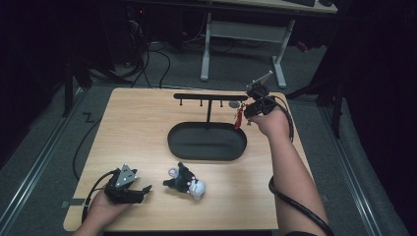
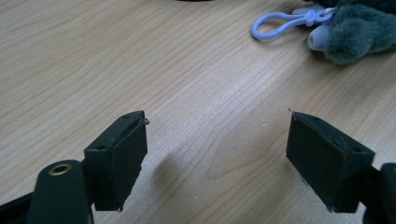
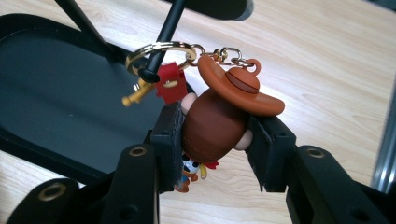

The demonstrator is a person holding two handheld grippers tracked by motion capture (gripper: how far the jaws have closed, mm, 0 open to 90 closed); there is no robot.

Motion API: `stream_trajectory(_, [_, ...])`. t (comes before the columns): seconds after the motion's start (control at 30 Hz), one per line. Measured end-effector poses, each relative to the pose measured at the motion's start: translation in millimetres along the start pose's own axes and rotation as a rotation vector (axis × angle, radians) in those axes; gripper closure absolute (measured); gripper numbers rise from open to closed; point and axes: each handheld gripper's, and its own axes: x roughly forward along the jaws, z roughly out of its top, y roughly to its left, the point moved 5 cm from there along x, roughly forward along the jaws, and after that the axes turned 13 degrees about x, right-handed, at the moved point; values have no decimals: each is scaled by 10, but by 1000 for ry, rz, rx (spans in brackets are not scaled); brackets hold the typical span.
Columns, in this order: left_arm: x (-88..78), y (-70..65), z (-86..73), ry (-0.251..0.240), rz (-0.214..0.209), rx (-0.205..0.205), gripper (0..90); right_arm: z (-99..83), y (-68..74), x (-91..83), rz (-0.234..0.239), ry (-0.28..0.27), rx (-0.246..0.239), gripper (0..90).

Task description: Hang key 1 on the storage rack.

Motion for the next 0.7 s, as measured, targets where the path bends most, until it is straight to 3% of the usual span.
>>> stream_trajectory(0.2, [6,2,-3,3,-2,-1,210,-37,19,152,23,8,14,579])
stream_trajectory(0.3, [6,7,2,1,-2,0,209,-52,21,221,47,4,45,431])
stream_trajectory(0.37, [11,9,7,-6,2,0,210,-69,12,238,56,-3,53,384])
stream_trajectory(0.57, [17,2,26,-7,-14,-13,221,-205,-41,180,69,-36,57,350])
stream_trajectory(0.7, [22,-21,51,-11,-23,-12,236,-430,-72,103,79,-77,37,343])
